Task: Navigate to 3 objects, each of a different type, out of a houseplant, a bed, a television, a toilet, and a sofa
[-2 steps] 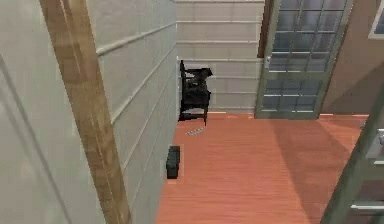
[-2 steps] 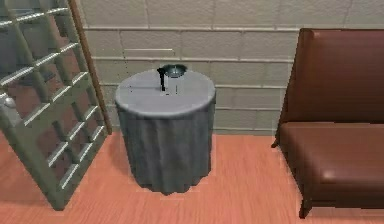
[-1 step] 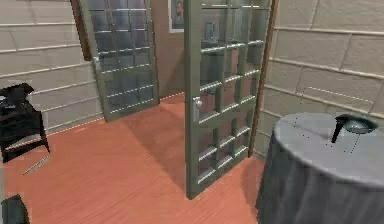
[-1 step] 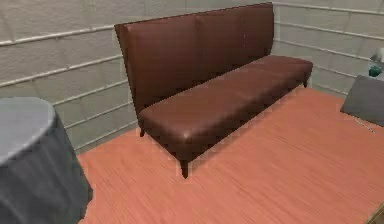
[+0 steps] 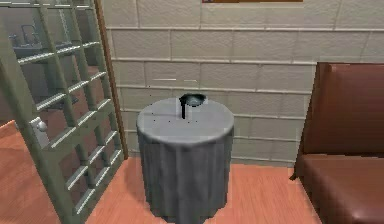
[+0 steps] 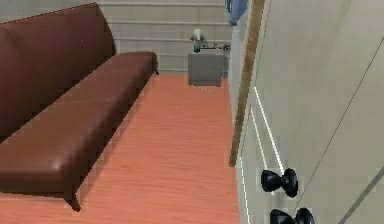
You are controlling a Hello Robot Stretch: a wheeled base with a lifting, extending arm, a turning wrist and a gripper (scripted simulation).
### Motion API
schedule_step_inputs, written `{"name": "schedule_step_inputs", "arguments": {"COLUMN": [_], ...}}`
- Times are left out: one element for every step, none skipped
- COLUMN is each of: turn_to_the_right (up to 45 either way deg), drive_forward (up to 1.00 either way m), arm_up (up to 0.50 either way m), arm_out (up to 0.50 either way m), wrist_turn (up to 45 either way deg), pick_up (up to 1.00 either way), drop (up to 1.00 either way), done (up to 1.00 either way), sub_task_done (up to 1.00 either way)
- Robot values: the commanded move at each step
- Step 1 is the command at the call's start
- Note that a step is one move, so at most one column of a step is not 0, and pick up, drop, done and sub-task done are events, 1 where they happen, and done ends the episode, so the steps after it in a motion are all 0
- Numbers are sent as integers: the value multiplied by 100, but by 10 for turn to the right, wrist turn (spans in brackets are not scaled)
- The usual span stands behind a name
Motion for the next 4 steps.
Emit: {"name": "schedule_step_inputs", "arguments": {"turn_to_the_right": [30, 0, -450, -300], "drive_forward": [0, 25, 0, 0], "arm_up": [0, 0, 0, 0], "arm_out": [0, 0, 0, 0], "wrist_turn": [0, 0, 0, 0], "pick_up": [0, 0, 0, 0], "drop": [0, 0, 0, 0], "done": [0, 0, 0, 0], "sub_task_done": [0, 0, 0, 0]}}
